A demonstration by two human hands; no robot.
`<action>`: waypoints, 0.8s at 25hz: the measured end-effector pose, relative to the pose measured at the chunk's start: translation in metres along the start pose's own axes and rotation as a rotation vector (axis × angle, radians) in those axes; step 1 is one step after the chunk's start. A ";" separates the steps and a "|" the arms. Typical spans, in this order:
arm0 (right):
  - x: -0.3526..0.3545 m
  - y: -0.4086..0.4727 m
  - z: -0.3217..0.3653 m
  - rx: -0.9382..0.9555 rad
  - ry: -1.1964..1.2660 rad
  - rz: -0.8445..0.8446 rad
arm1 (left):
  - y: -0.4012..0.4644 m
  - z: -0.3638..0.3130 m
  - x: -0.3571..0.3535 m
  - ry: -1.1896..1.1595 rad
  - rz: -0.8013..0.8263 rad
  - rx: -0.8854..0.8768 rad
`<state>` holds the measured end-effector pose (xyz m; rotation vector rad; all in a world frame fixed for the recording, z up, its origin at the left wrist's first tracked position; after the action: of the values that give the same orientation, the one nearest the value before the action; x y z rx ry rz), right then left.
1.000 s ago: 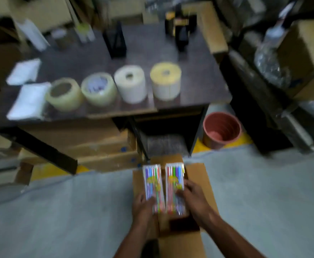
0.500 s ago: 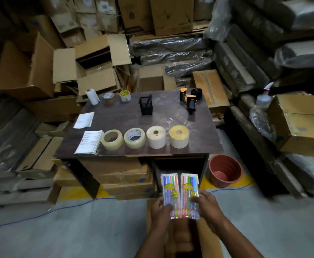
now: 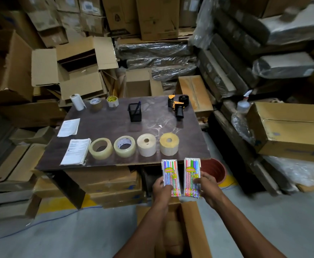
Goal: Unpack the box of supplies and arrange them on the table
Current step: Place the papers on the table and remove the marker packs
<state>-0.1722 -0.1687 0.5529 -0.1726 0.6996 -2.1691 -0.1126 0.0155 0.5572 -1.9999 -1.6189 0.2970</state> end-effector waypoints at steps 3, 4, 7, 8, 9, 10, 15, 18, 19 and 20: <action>0.010 0.021 0.015 0.004 -0.033 -0.058 | 0.019 -0.014 -0.022 0.050 0.041 -0.015; 0.014 0.028 0.022 0.016 -0.045 -0.076 | 0.024 -0.020 -0.031 0.058 0.051 -0.013; 0.029 0.057 0.042 0.035 -0.096 -0.103 | 0.044 -0.034 -0.063 0.069 0.062 0.002; 0.033 0.069 0.046 0.029 -0.104 -0.105 | 0.052 -0.039 -0.072 0.071 0.057 0.001; 0.038 0.081 0.050 0.023 -0.114 -0.108 | 0.063 -0.042 -0.083 0.073 0.047 0.000; 0.042 0.093 0.053 0.023 -0.120 -0.108 | 0.072 -0.044 -0.091 0.074 0.038 -0.003; 0.058 0.159 0.067 -0.006 -0.192 -0.069 | 0.118 -0.052 -0.133 0.113 -0.032 0.052; 0.056 0.204 0.070 -0.001 -0.202 -0.019 | 0.143 -0.056 -0.151 0.091 -0.098 0.071; 0.056 0.224 0.064 0.004 -0.189 0.002 | 0.147 -0.057 -0.154 0.088 -0.119 0.075; 0.055 0.242 0.059 0.004 -0.182 0.028 | 0.151 -0.059 -0.157 0.092 -0.139 0.067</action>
<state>-0.0233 -0.3564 0.4661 -0.3514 0.5896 -2.0965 0.0027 -0.1692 0.4992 -1.8139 -1.6585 0.2017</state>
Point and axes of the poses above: each hand's wrist, its own y-axis towards the middle knuckle, its own x-axis out of the back of the hand, z = x × y, the point moved 6 cm from there along y, towards the middle knuckle, and after that the axes turned 9 degrees about y, right-handed, at the moved point
